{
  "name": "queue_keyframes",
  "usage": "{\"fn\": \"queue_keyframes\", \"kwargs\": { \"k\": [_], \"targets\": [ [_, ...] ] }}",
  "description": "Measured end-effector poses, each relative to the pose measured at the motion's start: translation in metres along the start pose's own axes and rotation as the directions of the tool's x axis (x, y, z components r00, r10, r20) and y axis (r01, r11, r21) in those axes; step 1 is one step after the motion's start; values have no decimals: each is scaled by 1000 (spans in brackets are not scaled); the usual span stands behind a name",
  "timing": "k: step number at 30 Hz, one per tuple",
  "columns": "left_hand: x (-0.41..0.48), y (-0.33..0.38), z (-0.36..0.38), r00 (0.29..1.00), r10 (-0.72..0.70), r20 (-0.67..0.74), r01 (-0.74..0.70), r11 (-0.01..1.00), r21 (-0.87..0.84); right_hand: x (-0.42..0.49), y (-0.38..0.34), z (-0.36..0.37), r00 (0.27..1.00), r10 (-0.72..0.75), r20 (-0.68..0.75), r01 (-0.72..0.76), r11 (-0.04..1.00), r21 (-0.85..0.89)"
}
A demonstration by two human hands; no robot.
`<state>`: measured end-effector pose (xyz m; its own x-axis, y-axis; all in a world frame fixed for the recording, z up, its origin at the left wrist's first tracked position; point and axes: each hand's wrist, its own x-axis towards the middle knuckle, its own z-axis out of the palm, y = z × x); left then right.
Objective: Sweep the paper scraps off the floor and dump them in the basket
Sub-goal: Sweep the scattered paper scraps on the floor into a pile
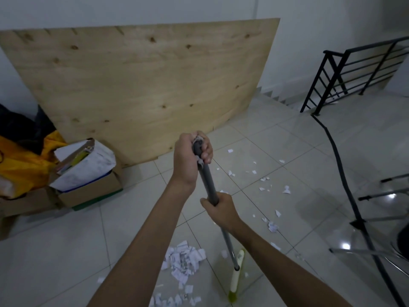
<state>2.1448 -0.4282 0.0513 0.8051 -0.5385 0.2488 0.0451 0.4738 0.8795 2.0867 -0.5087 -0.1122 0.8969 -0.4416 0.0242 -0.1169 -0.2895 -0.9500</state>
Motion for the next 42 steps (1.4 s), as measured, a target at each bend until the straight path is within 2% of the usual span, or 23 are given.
{"fn": "queue_keyframes", "kwargs": {
  "k": [3, 9, 17, 22, 31, 35, 42],
  "targets": [
    [-5, -1, -1, 1000, 2, -12, -2, 1000, -7, -7, -3, -9, 1000, -17, 6, 17, 1000, -24],
    [-10, -34, 13, 997, -49, -51, 45, 996, -75, -11, 24, -50, 998, 68, 11, -65, 985, -160],
    [-14, -117, 77, 984, -142, -104, 124, 980, -157, -11, 82, -147, 984, 160, 83, -124, 934, -336],
    [-14, -175, 121, 974, -179, -141, 158, 977, -143, -6, 128, -209, 964, 238, 116, -165, 882, -441],
    [-37, -255, 159, 896, -297, -331, 281, 955, -97, -13, 197, -250, 902, 399, 166, -221, 755, -618],
    [-47, -267, 164, 879, -301, -370, 290, 953, -86, -21, 208, -238, 912, 386, 141, -244, 784, -571],
    [-48, -245, 143, 904, -253, -345, 244, 967, -70, -29, 191, -206, 941, 337, 34, -289, 850, -440]
  ]
}}
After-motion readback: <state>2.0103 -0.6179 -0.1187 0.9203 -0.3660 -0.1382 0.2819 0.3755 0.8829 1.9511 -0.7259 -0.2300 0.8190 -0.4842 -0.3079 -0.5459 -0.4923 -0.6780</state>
